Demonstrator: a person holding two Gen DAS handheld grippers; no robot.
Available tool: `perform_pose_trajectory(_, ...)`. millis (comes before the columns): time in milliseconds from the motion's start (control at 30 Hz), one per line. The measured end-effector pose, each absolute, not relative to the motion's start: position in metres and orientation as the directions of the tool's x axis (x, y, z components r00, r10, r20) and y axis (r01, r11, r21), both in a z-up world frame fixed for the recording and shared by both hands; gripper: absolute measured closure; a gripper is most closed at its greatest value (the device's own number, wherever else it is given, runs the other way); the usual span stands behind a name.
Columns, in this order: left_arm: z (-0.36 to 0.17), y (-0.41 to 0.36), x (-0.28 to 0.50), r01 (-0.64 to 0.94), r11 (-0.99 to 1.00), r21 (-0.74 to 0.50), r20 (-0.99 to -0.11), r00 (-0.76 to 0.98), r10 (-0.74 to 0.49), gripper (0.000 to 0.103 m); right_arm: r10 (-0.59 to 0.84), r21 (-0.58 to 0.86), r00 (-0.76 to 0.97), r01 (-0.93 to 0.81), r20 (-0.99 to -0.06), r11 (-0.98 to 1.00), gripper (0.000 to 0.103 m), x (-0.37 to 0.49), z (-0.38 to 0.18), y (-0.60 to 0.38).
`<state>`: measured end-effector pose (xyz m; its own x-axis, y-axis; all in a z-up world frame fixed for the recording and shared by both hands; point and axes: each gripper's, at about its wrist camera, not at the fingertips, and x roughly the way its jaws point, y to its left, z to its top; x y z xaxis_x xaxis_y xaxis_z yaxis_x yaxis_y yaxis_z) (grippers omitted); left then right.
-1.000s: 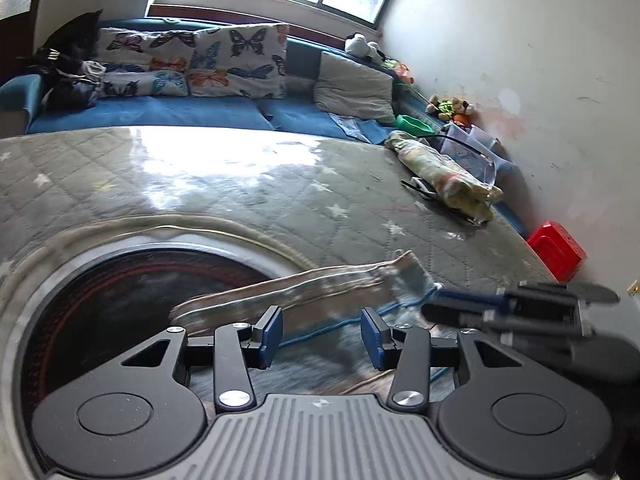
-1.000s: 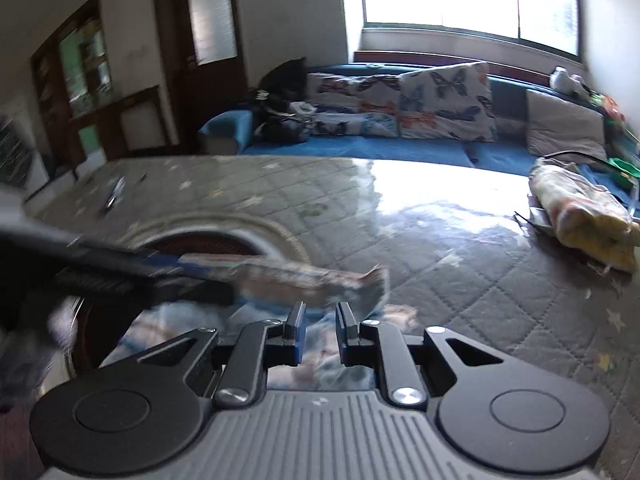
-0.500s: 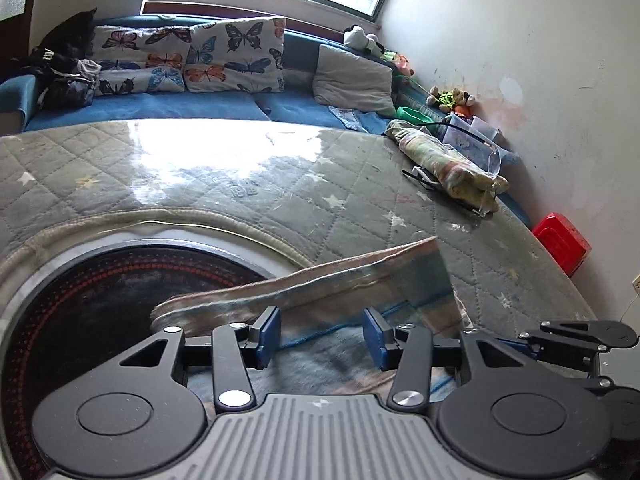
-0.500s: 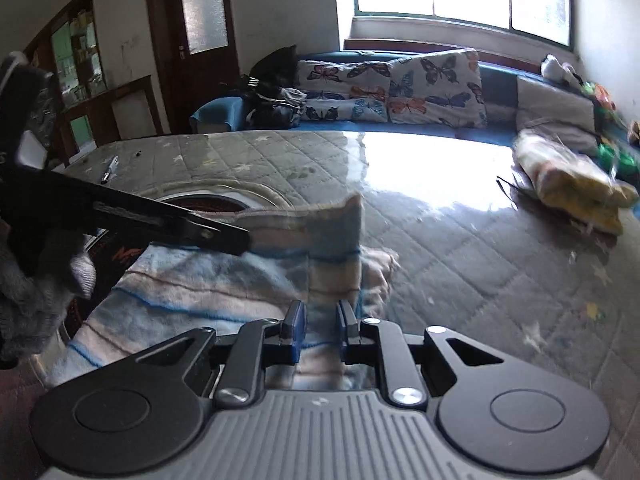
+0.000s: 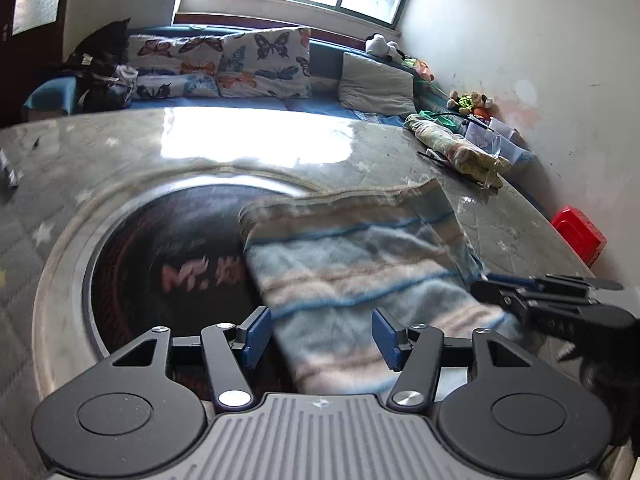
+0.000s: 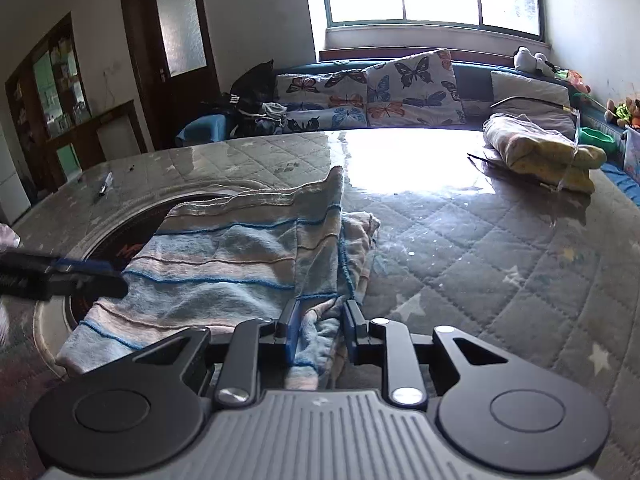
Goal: Fold clothes
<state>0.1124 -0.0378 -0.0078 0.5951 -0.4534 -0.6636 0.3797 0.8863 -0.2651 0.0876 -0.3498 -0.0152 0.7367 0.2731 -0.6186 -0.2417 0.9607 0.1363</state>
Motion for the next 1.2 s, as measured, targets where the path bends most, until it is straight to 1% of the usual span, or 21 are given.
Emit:
perform_pose_trajectory(267, -0.018, -0.019, 0.097, 0.336, 0.89, -0.309, -0.674, 0.583, -0.455, 0.047, 0.301, 0.188, 0.731, -0.235, -0.613, 0.954, 0.078, 0.082, -0.021, -0.343)
perform_pose_trajectory(333, -0.018, -0.011, 0.094, 0.327, 0.891, -0.314, -0.672, 0.586, -0.452, 0.057, 0.311, 0.203, 0.727, -0.236, -0.612, 0.95, 0.078, 0.081, -0.022, -0.339)
perform_pose_trajectory(400, -0.017, -0.003, 0.089, 0.322, 0.893, -0.314, -0.673, 0.589, -0.448, 0.062, 0.329, 0.211, 0.722, -0.253, -0.609, 0.944, 0.077, 0.079, -0.023, -0.332)
perform_pose_trajectory(600, -0.015, 0.019, 0.066, 0.302, 0.906, -0.298, -0.676, 0.603, -0.423, 0.068, 0.389, 0.221, 0.697, -0.323, -0.602, 0.92, 0.077, 0.073, -0.026, -0.307)
perform_pose_trajectory(733, -0.013, 0.034, 0.05, 0.288, 0.914, -0.287, -0.678, 0.613, -0.406, 0.069, 0.429, 0.215, 0.671, -0.382, -0.604, 0.899, 0.077, 0.071, -0.026, -0.292)
perform_pose_trajectory(767, -0.013, 0.038, 0.047, 0.284, 0.915, -0.285, -0.678, 0.615, -0.402, 0.069, 0.431, 0.195, 0.667, -0.401, -0.608, 0.895, 0.077, 0.069, -0.025, -0.287)
perform_pose_trajectory(833, -0.012, 0.045, 0.039, 0.277, 0.919, -0.279, -0.679, 0.62, -0.394, 0.069, 0.419, 0.163, 0.671, -0.411, -0.611, 0.897, 0.077, 0.066, -0.021, -0.285)
perform_pose_trajectory(933, -0.003, 0.051, 0.034, 0.266, 0.929, -0.259, -0.657, 0.657, -0.371, 0.069, 0.421, 0.185, 0.696, -0.39, -0.582, 0.902, 0.077, 0.055, -0.006, -0.292)
perform_pose_trajectory(1000, 0.004, 0.05, 0.033, 0.279, 0.925, -0.258, -0.637, 0.671, -0.38, 0.069, 0.419, 0.156, 0.714, -0.405, -0.561, 0.901, 0.077, 0.041, 0.005, -0.29)
perform_pose_trajectory(1100, 0.013, 0.045, 0.033, 0.308, 0.914, -0.264, -0.61, 0.681, -0.406, 0.069, 0.435, 0.107, 0.711, -0.457, -0.553, 0.883, 0.077, 0.026, 0.016, -0.281)
perform_pose_trajectory(1200, 0.009, 0.035, 0.036, 0.345, 0.896, -0.28, -0.607, 0.659, -0.444, 0.069, 0.454, 0.087, 0.687, -0.498, -0.568, 0.863, 0.078, 0.018, 0.015, -0.269)
